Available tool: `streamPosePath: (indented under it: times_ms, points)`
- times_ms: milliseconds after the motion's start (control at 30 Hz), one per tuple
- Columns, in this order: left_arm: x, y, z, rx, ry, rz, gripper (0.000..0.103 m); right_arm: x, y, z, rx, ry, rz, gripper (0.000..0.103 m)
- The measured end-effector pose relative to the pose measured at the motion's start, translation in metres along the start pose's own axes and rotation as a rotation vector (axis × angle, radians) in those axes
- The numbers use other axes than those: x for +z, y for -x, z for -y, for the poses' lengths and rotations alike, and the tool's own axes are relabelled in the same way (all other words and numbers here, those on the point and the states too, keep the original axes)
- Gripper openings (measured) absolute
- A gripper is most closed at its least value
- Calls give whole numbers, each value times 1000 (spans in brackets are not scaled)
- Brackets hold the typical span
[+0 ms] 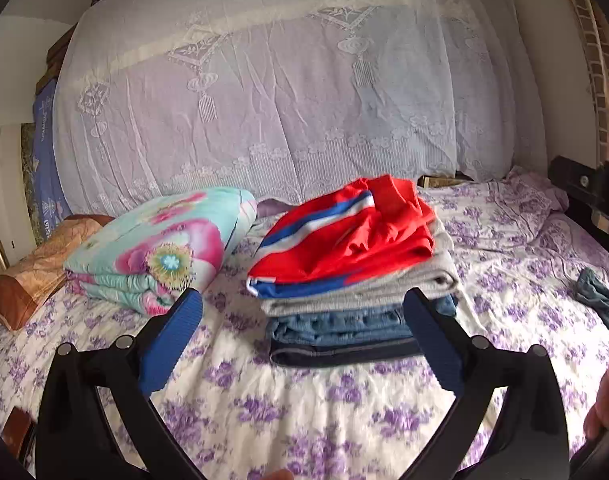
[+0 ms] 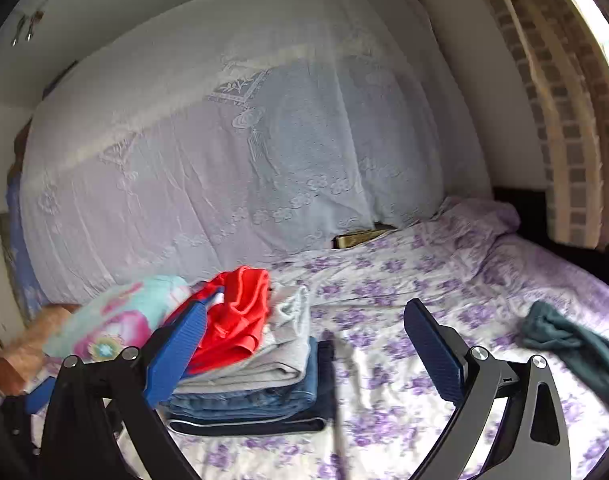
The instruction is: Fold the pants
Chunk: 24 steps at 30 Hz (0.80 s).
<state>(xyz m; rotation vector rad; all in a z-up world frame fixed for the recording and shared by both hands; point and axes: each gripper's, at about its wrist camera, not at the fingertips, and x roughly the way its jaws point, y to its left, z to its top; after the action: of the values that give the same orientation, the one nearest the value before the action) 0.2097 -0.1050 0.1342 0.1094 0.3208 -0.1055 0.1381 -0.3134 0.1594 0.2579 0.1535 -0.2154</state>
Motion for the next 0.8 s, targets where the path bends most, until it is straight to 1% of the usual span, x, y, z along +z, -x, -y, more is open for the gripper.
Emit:
streamPosePath:
  times_ms: [67,133,200,267,333,500,567,733,800]
  points:
    - [5,-9,0,8,8,5,98,2,-11,0,-5,33,-25,99]
    - [9,-17,-1,14,19,2,98,2,-17,-1,-30,64,-43,99]
    - [10,-28,-3,8,27,-15,98,2,-24,-1,-24,61,-53,99]
    - [9,-37,-7,-9,47,-37,98,0,-30,-3,-15,50,-68,99]
    - [7,-45,-14,-44,61,-66,98,-3,-38,-9,-10,58,-89,99]
    - [6,-47,-26,-63,97,-81,98,-17,-48,-28,-23,143,-108,99]
    - [6,-44,-28,-72,107,-72,98,-21,-49,-32,-16,152,-118,99]
    - [7,-30,-23,-74,72,-23,98,-25,-48,-39,-7,184,-128,99]
    - [6,-23,-19,-46,47,17,98,-25,-47,-39,-9,187,-125,99]
